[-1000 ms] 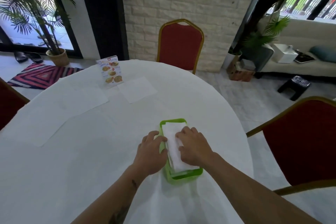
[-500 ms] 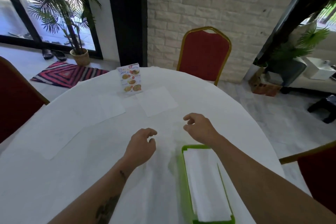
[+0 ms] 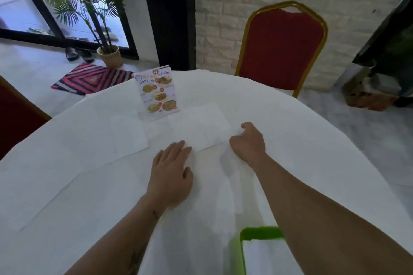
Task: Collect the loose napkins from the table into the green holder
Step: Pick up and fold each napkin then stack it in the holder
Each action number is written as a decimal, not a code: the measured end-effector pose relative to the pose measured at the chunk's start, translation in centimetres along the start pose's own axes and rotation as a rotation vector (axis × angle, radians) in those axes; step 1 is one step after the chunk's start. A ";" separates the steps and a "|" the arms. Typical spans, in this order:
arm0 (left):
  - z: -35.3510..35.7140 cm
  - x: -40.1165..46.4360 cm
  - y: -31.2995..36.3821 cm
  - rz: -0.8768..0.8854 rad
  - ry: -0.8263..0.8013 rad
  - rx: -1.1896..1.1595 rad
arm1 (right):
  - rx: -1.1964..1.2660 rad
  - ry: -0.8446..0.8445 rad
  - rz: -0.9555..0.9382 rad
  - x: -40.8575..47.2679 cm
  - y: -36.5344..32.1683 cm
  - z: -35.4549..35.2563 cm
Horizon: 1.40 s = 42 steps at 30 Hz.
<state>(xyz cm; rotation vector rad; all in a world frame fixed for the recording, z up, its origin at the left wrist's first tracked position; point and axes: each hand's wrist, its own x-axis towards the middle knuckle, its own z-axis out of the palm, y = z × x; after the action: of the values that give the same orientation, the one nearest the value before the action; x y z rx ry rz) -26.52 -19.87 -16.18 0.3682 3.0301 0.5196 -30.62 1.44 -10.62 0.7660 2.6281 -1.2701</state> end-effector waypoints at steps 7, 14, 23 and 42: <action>1.0 -0.5 -0.3 0.046 0.102 -0.021 | 0.415 -0.116 0.132 2.5 -3.2 2.7; 0.9 -0.8 -0.5 -0.104 0.246 -0.265 | -0.056 -0.203 -0.300 0.6 -4.9 3.9; 1.1 -0.8 -0.8 -0.110 0.262 -0.267 | -0.290 -0.118 -0.176 -0.3 -4.0 5.2; -0.8 -1.3 -0.4 -0.162 0.273 -0.523 | 0.109 -0.133 -0.128 -4.2 -3.0 3.2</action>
<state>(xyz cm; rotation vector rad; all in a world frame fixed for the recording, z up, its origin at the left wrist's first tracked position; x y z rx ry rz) -25.40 -20.83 -15.58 0.0228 2.9604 1.3977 -28.84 -4.19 -9.18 0.5151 2.5547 -1.4542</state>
